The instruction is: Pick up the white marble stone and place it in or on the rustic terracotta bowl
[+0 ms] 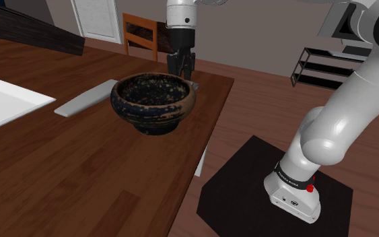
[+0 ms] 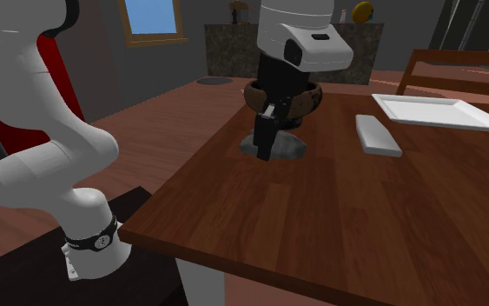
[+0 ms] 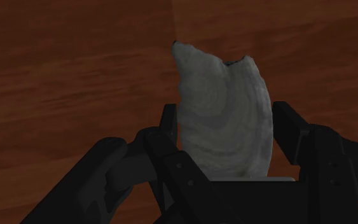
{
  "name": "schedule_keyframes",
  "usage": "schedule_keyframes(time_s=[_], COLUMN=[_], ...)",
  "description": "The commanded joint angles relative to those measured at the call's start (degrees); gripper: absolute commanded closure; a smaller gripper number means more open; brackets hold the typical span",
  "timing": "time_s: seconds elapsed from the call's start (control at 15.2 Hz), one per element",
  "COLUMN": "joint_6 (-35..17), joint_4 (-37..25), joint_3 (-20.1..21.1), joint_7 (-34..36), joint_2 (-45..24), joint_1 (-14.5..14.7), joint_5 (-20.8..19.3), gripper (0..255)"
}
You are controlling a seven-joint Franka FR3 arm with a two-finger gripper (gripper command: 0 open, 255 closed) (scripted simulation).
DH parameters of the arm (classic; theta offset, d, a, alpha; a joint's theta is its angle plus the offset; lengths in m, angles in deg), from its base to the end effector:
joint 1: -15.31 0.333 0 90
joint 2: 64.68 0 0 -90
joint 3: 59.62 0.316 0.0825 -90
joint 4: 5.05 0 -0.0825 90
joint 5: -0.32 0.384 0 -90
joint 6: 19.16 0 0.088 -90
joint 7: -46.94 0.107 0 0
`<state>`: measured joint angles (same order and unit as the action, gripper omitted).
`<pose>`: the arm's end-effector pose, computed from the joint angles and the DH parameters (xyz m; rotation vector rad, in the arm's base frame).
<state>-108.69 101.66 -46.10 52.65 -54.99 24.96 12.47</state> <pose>0.4423 0.2226 0.5748 -2.9660 -0.4273 0.2603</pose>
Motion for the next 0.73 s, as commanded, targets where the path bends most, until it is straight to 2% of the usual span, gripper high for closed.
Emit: schedule_keyframes(time_s=[0.0,0.66], joint_6=[0.0,7.7], joint_4=[0.0,-9.3], joint_3=[0.0,-0.2], joint_7=[0.0,1.4], joint_2=[0.0,-1.5], joint_1=[0.0,-0.1], joint_5=[0.0,-0.3], gripper=[255,255])
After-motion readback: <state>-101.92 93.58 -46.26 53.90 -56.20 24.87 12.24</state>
